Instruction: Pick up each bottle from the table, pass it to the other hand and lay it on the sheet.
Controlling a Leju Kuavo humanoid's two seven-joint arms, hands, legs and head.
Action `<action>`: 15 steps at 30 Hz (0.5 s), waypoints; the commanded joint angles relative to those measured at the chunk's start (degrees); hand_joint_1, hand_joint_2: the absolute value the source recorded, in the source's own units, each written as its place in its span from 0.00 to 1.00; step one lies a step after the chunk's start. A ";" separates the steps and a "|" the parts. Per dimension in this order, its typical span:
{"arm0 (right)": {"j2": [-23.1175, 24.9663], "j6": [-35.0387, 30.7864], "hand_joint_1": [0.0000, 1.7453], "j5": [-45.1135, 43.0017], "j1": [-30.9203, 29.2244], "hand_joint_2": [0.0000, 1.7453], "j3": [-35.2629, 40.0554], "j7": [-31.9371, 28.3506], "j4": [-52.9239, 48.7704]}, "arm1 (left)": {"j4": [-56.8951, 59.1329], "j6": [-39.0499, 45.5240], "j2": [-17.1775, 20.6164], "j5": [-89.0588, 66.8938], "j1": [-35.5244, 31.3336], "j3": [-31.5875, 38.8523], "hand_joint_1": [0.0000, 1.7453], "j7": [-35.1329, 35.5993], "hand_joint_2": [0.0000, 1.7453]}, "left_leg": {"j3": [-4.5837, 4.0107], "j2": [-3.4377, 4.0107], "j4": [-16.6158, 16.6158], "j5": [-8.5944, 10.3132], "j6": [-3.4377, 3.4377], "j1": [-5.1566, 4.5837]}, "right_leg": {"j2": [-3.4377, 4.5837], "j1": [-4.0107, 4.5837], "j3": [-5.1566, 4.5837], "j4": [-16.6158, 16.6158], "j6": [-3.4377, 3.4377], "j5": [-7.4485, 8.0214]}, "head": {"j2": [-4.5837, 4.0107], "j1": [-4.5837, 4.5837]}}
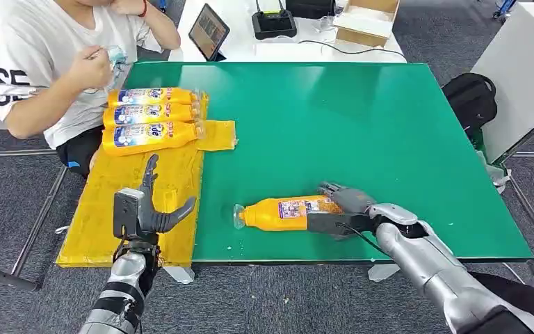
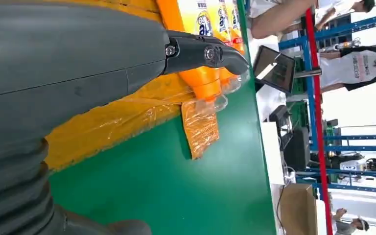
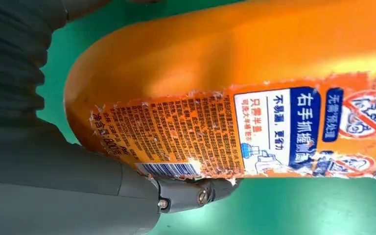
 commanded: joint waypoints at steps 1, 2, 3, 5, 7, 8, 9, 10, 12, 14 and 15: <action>4.90 -5.29 0.29 -0.22 1.45 1.00 2.24 -1.07 6.61 | 4.58 0.14 -0.03 0.41 -2.74 -0.98 0.00 0.75 1.00 | 0.38 0.08 -0.11 -0.08 0.04 0.06 | 0.00 0.11 0.38 -0.15 -0.23 -0.04 | 0.00 -0.02; 5.11 -5.86 0.55 -0.19 2.01 1.00 1.80 -1.25 6.17 | 4.50 0.19 0.02 0.41 -2.64 -0.99 0.00 0.77 1.00 | 0.33 0.08 -0.10 -0.08 0.02 0.07 | 0.02 0.12 0.34 -0.14 -0.20 -0.04 | 0.00 0.00; 5.22 -6.46 0.62 -0.12 2.46 1.00 1.30 -1.48 5.70 | 4.45 0.25 0.05 0.41 -2.58 -0.96 0.00 0.78 1.00 | 0.21 0.06 -0.07 -0.04 0.01 0.05 | -0.01 0.08 0.20 -0.09 -0.13 -0.02 | 0.00 0.00; 5.53 -7.28 0.83 -0.33 3.56 1.00 0.22 -1.61 4.76 | 4.37 0.27 0.14 0.51 -2.49 -0.79 0.00 0.80 1.00 | 0.36 0.13 -0.09 -0.09 0.02 0.08 | 0.02 0.12 0.33 -0.12 -0.20 -0.05 | 0.00 0.00; 6.29 -8.47 0.97 -0.03 4.94 1.00 -1.68 -2.33 3.74 | 4.57 0.27 0.17 0.56 -2.66 -0.60 0.00 0.79 1.00 | 0.38 0.24 -0.09 -0.09 0.02 0.07 | 0.06 0.12 0.31 -0.11 -0.20 -0.05 | 0.00 -0.02; 6.39 -8.47 0.98 -0.04 5.05 1.00 -1.64 -2.33 3.74 | 4.55 0.26 0.16 0.56 -2.71 -0.60 0.00 0.79 1.00 | 0.36 0.20 -0.09 -0.07 0.00 0.07 | 0.05 0.10 0.27 -0.10 -0.17 -0.04 | 0.00 -0.04; 6.39 -8.47 0.98 -0.04 5.05 1.00 -1.64 -2.33 3.74 | 4.55 0.26 0.16 0.56 -2.71 -0.60 0.00 0.79 1.00 | 0.32 0.19 -0.08 -0.05 0.00 0.07 | 0.08 0.10 0.22 -0.10 -0.15 -0.03 | 0.00 -0.02; 6.39 -8.47 0.99 -0.04 5.05 1.00 -1.64 -2.33 3.74 | 4.55 0.26 0.16 0.56 -2.71 -0.60 0.00 0.79 1.00 | 0.41 0.21 -0.09 -0.08 0.02 0.10 | 0.11 0.14 0.33 -0.13 -0.21 -0.04 | 0.00 0.00; 7.13 -9.19 0.99 0.46 5.81 1.00 -3.45 -2.89 3.36 | 4.88 0.19 0.12 0.41 -2.93 -0.66 0.00 0.72 1.00 | 0.29 0.21 -0.07 -0.04 0.02 0.08 | 0.12 0.10 0.20 -0.08 -0.14 -0.02 | 0.00 -0.02; 7.71 -9.54 0.94 0.63 6.39 1.00 -4.80 -3.02 3.01 | 4.97 0.28 0.13 0.21 -3.01 -0.79 0.00 0.69 1.00 | 0.30 0.22 -0.06 -0.04 0.01 0.10 | 0.12 0.12 0.21 -0.09 -0.14 -0.02 | 0.00 0.00; 7.82 -9.59 0.91 0.63 6.53 1.00 -5.09 -3.02 2.91 | 4.99 0.25 0.14 0.20 -3.01 -0.79 0.00 0.69 1.00 | 0.42 0.23 -0.09 -0.07 0.03 0.10 | 0.10 0.14 0.33 -0.13 -0.20 -0.04 | 0.00 -0.02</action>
